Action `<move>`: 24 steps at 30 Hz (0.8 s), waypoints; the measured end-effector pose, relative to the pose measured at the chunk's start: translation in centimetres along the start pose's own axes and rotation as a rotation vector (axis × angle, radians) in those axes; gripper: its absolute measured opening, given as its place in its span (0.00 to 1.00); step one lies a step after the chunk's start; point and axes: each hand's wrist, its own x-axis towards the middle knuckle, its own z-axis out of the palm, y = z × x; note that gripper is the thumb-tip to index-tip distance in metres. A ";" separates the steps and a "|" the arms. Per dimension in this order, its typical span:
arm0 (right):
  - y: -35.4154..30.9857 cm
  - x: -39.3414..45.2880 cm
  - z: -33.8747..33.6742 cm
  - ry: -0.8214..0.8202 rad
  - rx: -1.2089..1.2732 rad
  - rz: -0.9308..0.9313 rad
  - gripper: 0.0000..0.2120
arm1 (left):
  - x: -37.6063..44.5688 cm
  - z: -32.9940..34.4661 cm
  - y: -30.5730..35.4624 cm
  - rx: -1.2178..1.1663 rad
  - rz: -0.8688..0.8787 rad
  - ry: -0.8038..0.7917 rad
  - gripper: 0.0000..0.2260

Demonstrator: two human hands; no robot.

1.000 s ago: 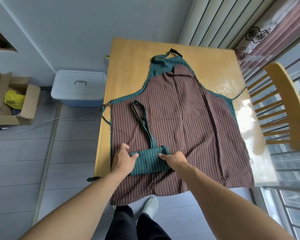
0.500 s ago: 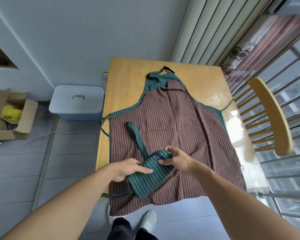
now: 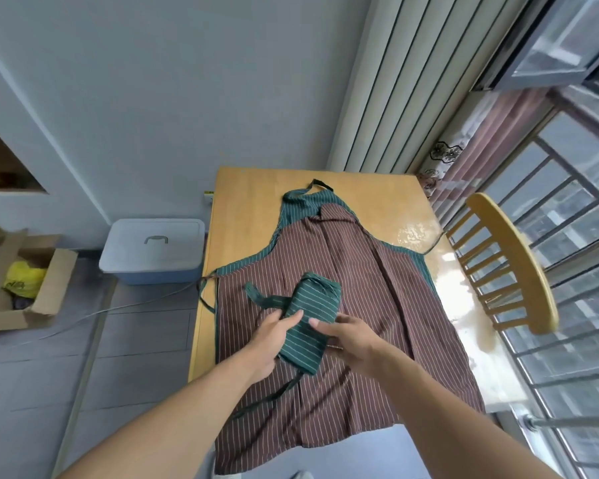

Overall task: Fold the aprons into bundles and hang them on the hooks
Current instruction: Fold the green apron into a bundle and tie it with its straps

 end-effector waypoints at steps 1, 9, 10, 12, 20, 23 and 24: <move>-0.2 -0.2 0.2 0.018 -0.044 -0.013 0.20 | -0.1 0.2 0.4 -0.010 0.002 0.034 0.10; 0.3 -1.1 1.1 0.108 -0.314 -0.336 0.45 | -0.3 1.0 1.5 0.030 -0.062 0.163 0.15; 0.3 -1.3 1.1 0.061 -0.340 -0.343 0.42 | -0.4 1.1 1.7 0.023 -0.073 0.146 0.14; 0.2 -1.8 0.9 0.038 -0.419 -0.360 0.41 | -0.6 1.2 2.1 0.011 -0.082 0.116 0.13; -1.6 -2.6 -0.3 0.283 -1.110 -0.529 0.44 | -1.3 3.3 2.9 0.002 -0.077 0.219 0.08; -1.9 -2.2 -0.2 0.379 -1.225 -0.547 0.34 | -1.7 4.3 3.4 -0.043 -0.054 0.275 0.05; -2.2 -2.3 -0.2 0.422 -1.271 -0.561 0.29 | -1.6 4.6 3.5 -0.060 -0.042 0.296 0.05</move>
